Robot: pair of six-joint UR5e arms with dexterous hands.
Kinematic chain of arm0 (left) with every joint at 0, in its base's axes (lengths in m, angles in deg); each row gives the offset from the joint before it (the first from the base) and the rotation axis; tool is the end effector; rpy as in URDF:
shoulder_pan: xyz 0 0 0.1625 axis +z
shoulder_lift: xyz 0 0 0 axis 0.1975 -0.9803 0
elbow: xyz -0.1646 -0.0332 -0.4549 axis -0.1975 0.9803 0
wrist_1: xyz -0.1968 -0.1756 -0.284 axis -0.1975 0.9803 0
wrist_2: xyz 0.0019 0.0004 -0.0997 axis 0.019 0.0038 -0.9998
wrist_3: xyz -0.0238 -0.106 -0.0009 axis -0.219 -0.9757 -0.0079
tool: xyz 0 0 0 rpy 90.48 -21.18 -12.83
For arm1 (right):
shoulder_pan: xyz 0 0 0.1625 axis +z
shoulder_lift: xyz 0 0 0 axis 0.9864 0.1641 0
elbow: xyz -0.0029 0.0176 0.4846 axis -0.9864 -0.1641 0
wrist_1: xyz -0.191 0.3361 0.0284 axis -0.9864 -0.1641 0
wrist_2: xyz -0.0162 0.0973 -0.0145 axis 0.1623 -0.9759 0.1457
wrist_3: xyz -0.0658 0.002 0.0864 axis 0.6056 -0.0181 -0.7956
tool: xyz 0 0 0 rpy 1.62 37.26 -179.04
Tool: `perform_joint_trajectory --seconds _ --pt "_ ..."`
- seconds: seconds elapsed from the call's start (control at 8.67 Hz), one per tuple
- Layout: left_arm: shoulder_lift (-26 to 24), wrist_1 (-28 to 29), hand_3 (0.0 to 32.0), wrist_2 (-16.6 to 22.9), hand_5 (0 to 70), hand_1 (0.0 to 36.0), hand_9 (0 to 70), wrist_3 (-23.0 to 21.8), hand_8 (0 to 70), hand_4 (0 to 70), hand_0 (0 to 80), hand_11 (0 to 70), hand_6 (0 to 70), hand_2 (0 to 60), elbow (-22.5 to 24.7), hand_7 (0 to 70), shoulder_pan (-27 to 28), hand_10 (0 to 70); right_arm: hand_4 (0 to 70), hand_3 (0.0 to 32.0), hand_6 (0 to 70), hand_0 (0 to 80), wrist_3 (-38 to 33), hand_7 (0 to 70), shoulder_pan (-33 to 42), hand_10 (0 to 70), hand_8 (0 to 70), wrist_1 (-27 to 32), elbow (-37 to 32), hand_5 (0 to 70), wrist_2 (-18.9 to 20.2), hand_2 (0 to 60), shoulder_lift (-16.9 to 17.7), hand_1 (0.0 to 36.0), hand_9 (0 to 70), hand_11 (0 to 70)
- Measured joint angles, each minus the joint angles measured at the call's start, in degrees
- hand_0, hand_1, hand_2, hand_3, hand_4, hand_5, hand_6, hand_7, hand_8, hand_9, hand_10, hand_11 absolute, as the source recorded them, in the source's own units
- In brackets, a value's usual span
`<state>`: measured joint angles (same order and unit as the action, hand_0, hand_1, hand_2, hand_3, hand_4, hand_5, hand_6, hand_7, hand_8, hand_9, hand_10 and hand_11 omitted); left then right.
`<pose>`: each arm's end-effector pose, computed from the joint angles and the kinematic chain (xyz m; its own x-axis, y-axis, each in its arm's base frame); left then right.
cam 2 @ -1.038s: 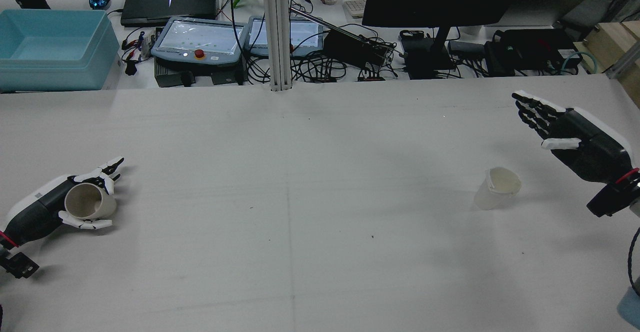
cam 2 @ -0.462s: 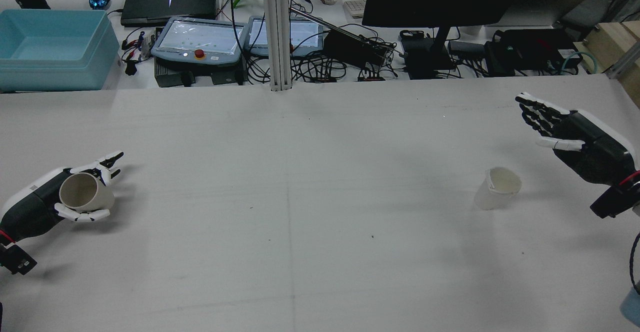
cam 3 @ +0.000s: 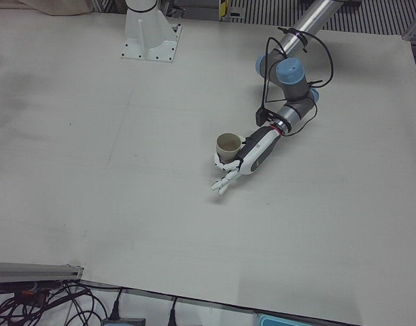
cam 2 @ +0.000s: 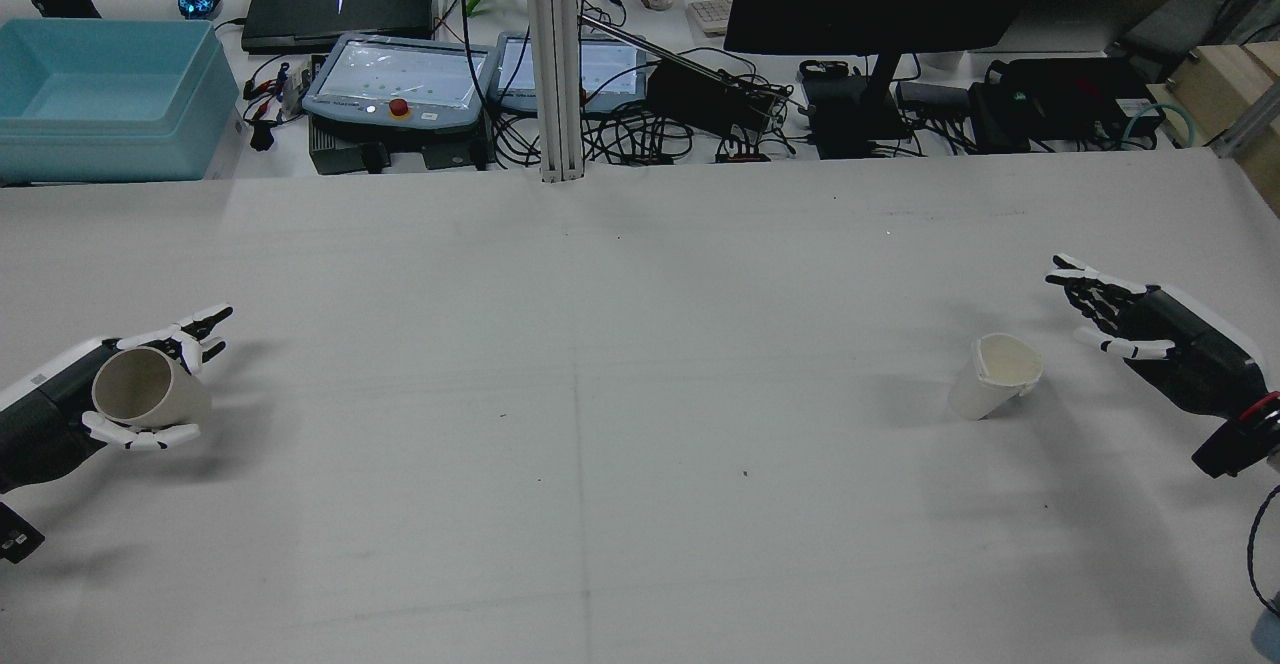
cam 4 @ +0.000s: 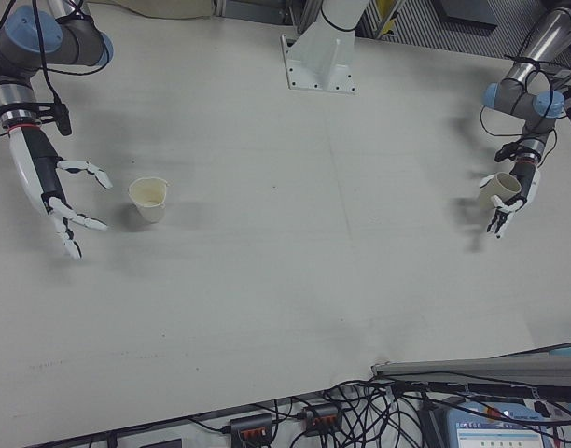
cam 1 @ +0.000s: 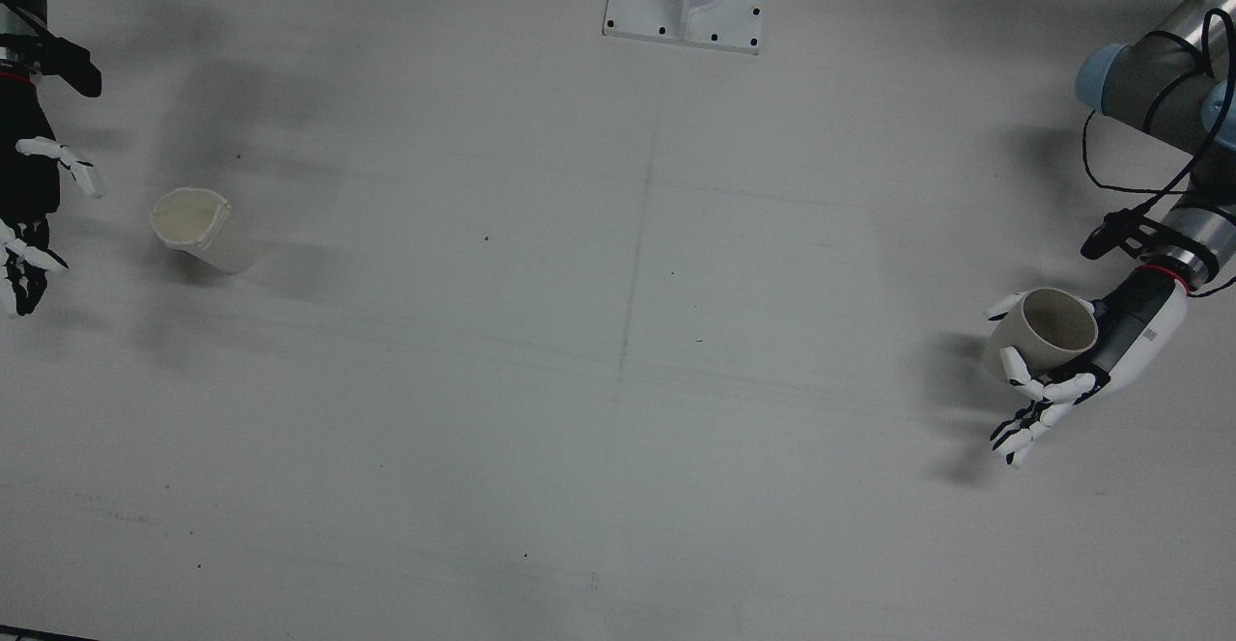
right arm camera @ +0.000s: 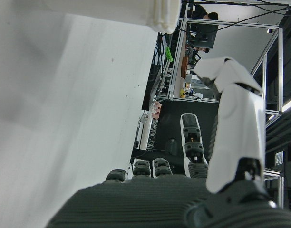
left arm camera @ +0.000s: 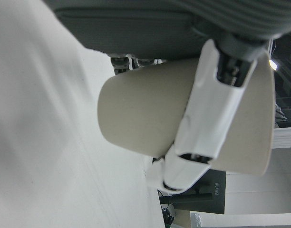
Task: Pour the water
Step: 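Reach the right hand to the other white paper cup and grasp it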
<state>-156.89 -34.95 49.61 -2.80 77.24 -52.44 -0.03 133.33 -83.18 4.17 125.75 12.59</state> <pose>0.2464 -0.4319 0.6913 -0.8638 -0.4623 -0.2005 0.0250 0.3581 -0.9334 -0.0980 -0.4041 0.8074 -0.9365 0.3084 0.1671 -0.1220 0.1601 -0.9795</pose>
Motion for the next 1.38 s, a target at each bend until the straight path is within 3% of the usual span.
perform_joint_trajectory --seconds 0.12,0.23,0.46,0.69,0.81,1.04,1.38 --pt "0.3 -0.06 0.0 -0.11 70.0 36.0 1.4 -0.3 2.7 43.0 80.0 10.1 3.1 60.0 0.34 12.0 0.0 3.8 0.0 0.0 0.0 59.0 0.73 3.7 -1.25 0.0 3.6 1.64 -2.47 8.6 0.09 1.4 0.28 24.5 1.2 0.0" --pt "0.46 -0.09 0.0 -0.19 70.0 36.0 1.3 -0.47 2.6 40.9 80.0 10.1 2.7 60.0 0.71 11.8 0.0 3.7 0.0 0.0 0.0 58.9 2.06 4.0 -2.19 0.0 3.6 3.04 -3.59 9.7 0.85 1.3 0.75 24.4 1.3 0.0" --pt "0.59 -0.07 0.0 -0.31 70.0 36.0 1.4 -0.57 2.8 39.8 80.0 10.2 2.4 60.0 1.18 11.5 0.0 3.8 0.0 0.0 0.0 60.4 5.44 5.3 -2.95 0.0 3.3 4.48 -3.8 11.7 2.21 7.9 1.14 27.1 1.3 0.0" --pt "1.3 0.73 0.0 -0.39 70.0 36.0 1.5 -0.58 2.9 40.1 80.0 10.9 2.6 60.0 1.24 11.7 0.0 4.3 0.0 0.0 0.0 62.3 9.44 7.3 -3.55 0.0 3.5 4.48 -3.38 14.5 2.6 19.8 1.2 31.0 1.7 0.0" --pt "1.97 1.47 0.0 -0.63 70.0 36.0 1.5 -0.59 2.8 40.6 80.0 10.9 2.8 60.0 1.25 11.7 0.0 4.3 0.0 0.0 0.0 63.5 11.44 8.4 -3.83 0.0 3.4 4.07 -2.29 15.7 2.58 22.0 1.21 32.0 1.9 0.0" --pt "3.33 3.14 0.0 -1.37 70.0 36.0 1.4 -0.59 2.6 41.1 80.0 11.0 3.0 60.0 1.25 11.8 0.0 4.4 0.0 0.0 0.0 60.8 14.94 7.5 -4.8 0.0 3.5 -0.66 2.41 14.7 2.39 17.2 0.95 29.5 1.8 0.0" --pt "5.19 5.31 0.0 -1.64 70.0 36.0 1.6 -0.66 2.8 40.5 80.0 11.5 3.0 60.0 1.1 11.8 0.0 4.7 0.0 0.0 0.0 62.8 17.83 9.5 -6.88 0.0 3.6 -4.8 5.44 16.7 2.02 24.2 0.35 32.0 2.5 0.0"
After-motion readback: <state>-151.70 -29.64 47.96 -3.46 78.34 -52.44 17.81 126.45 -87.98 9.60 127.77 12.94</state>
